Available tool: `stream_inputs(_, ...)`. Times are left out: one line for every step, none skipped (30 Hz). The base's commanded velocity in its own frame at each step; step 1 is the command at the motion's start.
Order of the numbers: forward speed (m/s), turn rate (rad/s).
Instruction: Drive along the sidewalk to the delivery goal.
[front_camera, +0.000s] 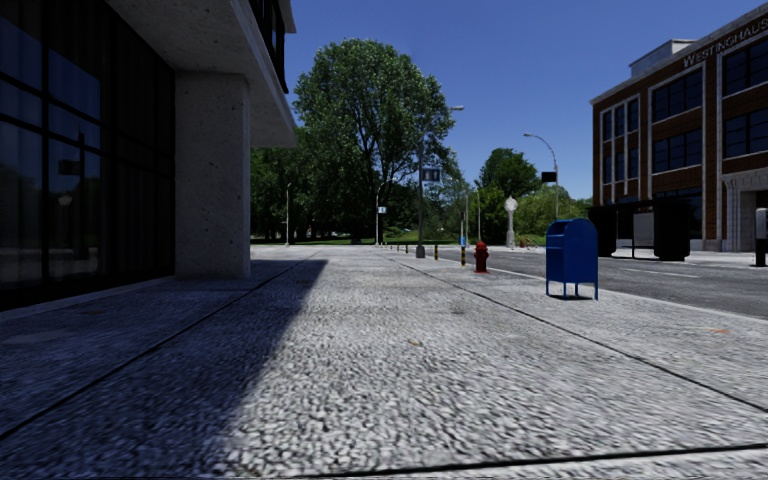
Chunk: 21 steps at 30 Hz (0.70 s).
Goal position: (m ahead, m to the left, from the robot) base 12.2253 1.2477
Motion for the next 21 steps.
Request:
stream_inputs(2.0, 0.0)
stream_inputs(2.0, 0.0)
stream_inputs(2.0, 0.0)
stream_inputs(2.0, 0.0)
stream_inputs(2.0, 0.0)
stream_inputs(2.0, 0.0)
stream_inputs(2.0, 0.0)
stream_inputs(2.0, 0.0)
stream_inputs(2.0, 0.0)
stream_inputs(2.0, 0.0)
stream_inputs(2.0, 0.0)
stream_inputs(2.0, 0.0)
stream_inputs(2.0, 0.0)
stream_inputs(2.0, 0.0)
stream_inputs(2.0, 0.0)
stream_inputs(2.0, 0.0)
stream_inputs(2.0, 0.0)
stream_inputs(2.0, 0.0)
stream_inputs(2.0, 0.08)
stream_inputs(2.0, 0.19)
stream_inputs(2.0, 0.23)
